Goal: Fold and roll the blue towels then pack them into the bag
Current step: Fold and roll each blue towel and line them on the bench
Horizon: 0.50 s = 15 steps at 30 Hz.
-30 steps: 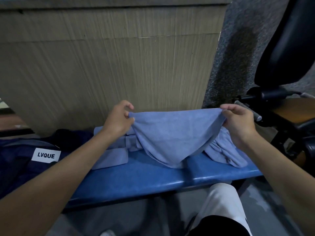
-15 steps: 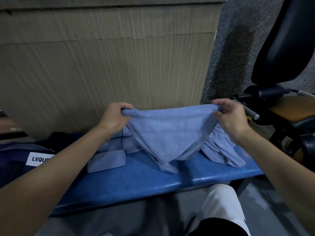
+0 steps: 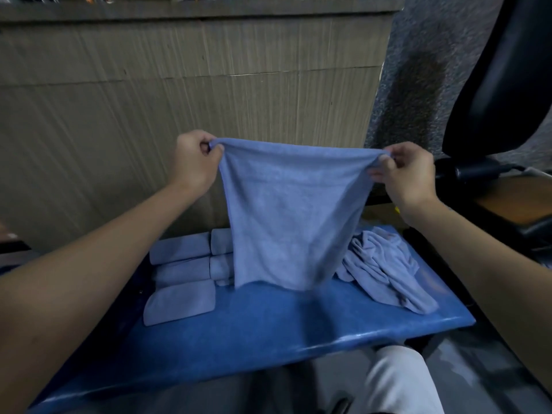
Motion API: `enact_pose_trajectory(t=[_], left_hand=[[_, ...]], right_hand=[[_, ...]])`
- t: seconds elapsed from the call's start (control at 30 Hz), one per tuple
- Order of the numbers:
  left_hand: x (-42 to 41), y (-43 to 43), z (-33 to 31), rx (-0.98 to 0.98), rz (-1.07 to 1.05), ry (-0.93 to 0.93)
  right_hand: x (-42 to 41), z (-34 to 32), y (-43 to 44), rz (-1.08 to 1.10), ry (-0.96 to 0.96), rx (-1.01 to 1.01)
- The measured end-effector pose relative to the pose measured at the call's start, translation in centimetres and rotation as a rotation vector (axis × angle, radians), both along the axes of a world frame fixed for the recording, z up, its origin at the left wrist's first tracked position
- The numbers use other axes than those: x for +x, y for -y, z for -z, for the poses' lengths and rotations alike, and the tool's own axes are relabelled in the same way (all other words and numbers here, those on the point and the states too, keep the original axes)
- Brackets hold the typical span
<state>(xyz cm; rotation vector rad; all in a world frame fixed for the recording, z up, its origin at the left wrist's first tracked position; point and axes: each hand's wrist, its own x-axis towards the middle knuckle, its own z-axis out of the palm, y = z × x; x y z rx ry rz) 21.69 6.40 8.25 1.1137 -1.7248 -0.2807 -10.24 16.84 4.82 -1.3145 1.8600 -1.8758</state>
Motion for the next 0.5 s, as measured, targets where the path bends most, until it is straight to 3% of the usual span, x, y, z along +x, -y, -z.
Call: enact_pose_trajectory(t=[0.2, 0.37, 0.5], left_hand=[[0.2, -1.0, 0.2, -0.04, 0.06, -0.031], [1.5, -4.5, 5.3, 0.129, 0.156, 0.042], [3.5, -7.9, 11.7, 0.269, 0.232, 0.168]], right_hand=[[0.4, -0.5, -1.3, 0.032, -0.042, -0.061], [1.0, 4.4, -4.7, -0.011, -0.014, 0.057], [2.0, 11.1, -8.9, -0.048, -0.062, 0.311]])
